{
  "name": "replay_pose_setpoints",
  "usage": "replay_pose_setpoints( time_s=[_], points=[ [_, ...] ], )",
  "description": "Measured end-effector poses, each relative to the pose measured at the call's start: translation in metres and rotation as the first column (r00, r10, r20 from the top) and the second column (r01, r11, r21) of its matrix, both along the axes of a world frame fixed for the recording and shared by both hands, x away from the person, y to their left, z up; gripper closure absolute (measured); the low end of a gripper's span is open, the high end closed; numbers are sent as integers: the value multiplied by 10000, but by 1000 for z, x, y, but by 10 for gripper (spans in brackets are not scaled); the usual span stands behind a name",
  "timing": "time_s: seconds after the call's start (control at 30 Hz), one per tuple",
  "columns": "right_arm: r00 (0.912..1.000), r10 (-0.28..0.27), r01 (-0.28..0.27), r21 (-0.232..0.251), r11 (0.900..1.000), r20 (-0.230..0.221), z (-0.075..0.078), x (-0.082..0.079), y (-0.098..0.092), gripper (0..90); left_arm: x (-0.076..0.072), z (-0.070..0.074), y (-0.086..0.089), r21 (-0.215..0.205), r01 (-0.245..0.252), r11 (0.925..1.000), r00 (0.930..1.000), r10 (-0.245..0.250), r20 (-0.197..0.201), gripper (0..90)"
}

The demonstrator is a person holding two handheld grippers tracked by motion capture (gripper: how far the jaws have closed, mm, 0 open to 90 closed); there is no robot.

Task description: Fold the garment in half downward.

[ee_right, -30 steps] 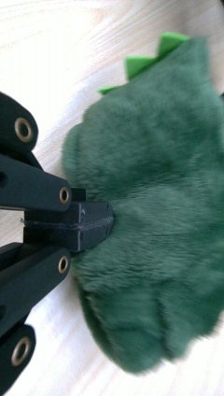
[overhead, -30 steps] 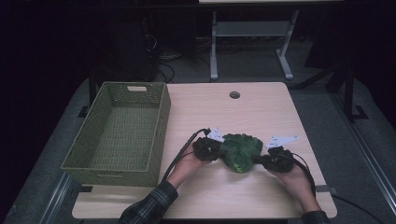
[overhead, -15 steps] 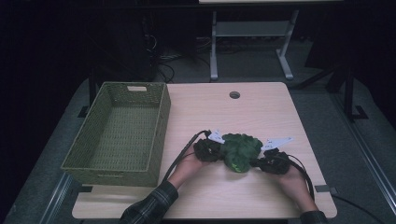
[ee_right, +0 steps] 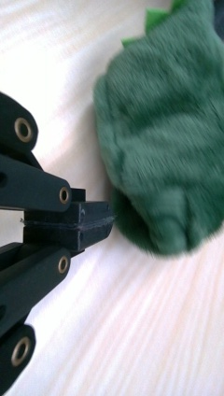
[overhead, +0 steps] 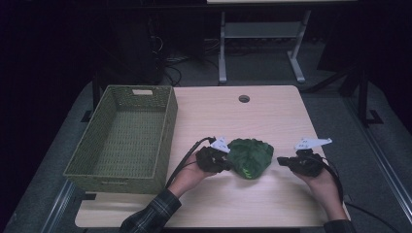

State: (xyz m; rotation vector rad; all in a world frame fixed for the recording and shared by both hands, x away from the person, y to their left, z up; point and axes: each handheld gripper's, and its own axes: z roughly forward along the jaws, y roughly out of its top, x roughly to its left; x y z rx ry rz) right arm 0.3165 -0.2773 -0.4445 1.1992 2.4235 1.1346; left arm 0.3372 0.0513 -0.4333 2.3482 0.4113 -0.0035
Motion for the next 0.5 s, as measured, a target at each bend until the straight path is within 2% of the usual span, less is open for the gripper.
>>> replay_pose_setpoints(
  time_s=[0.1, 0.2, 0.33, 0.4, 0.43, 0.5],
  points=[
    [9996, -182, 178, 170, 9997, 196, 3, 7, -6, 900, -6, -1, 2, -35, 177, 9998, 9998, -177, -122, 871],
    [9993, -338, 333, 234, 9992, 170, 5, 15, -9, 900, -9, -3, 1, 11, 274, 9996, 9992, -274, -281, 871],
    [9986, -455, 437, 622, 9971, 281, 6, 27, -13, 900, -12, -4, -3, -14, 361, 9993, 9986, -362, -392, 871],
    [9988, -486, 482, 488, 9976, 86, 5, 33, -11, 900, -14, -5, -6, -36, 430, 9991, 9980, -431, -465, 871],
    [9986, -496, 489, 416, 9979, 175, 5, 36, -10, 900, -16, -6, -8, 4, 514, 9987, 9976, -514, -467, 871],
    [9986, -477, 464, 583, 9972, 209, 5, 43, -8, 900, -17, -8, -11, 1, 574, 9984, 9972, -573, -475, 870]
  ],
)
